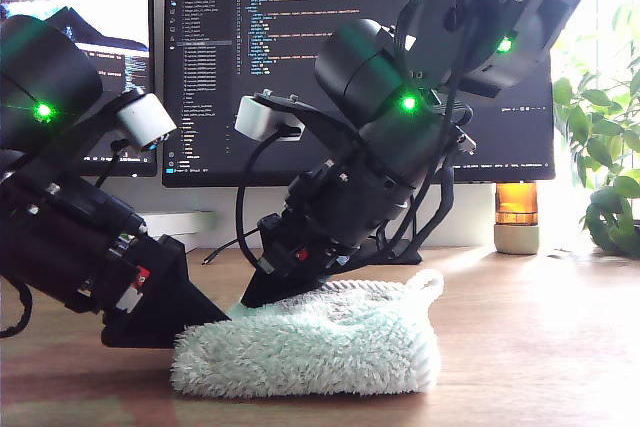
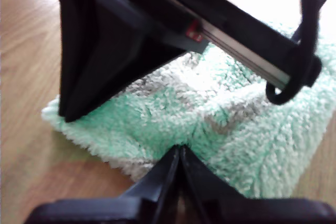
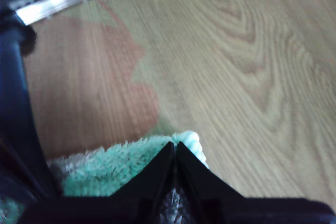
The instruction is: Fold the tea towel to a neat square and place it to the right
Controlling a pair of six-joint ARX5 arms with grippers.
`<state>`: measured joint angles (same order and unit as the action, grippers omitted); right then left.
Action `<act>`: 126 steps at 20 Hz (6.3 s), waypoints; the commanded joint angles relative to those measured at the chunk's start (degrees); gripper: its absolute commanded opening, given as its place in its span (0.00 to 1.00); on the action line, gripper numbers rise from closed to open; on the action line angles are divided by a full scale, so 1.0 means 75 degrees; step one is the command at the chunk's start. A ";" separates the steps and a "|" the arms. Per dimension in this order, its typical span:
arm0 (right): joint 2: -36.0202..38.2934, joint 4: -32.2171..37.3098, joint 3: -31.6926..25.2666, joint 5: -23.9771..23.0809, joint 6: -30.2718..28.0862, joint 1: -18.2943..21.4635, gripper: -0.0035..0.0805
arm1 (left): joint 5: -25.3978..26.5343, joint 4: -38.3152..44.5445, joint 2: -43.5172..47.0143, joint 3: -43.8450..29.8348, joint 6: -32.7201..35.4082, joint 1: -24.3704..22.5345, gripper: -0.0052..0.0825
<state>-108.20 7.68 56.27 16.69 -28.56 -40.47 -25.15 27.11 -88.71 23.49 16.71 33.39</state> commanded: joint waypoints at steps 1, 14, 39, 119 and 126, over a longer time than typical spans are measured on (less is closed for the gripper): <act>-0.0134 0.0044 -0.0029 -0.0047 0.0000 0.0064 0.03 | 0.0017 -0.0017 0.0411 -0.0102 0.0023 0.0000 0.03; 0.1172 -0.0023 -0.0029 0.0003 0.1714 0.0172 0.03 | 0.1105 -0.1699 0.2489 -0.0102 -0.0329 0.0000 0.03; 0.2235 0.0670 -0.2731 0.2416 0.1040 0.0933 0.03 | 0.1058 -0.3465 0.7245 -0.1105 -0.2349 0.0723 0.03; 0.6123 -0.2801 -0.2789 -0.2264 0.3340 0.3416 0.03 | 0.2331 -0.2946 0.7379 -0.1107 -0.2544 -0.0714 0.03; 0.7090 -0.2600 -0.3139 -0.1615 0.3357 0.5278 0.03 | 0.1279 -0.2804 0.7388 -0.1349 -0.2518 -0.3112 0.03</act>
<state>-56.27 -12.19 34.96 4.19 -3.46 -1.52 -15.16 5.78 -33.47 15.51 -2.37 11.14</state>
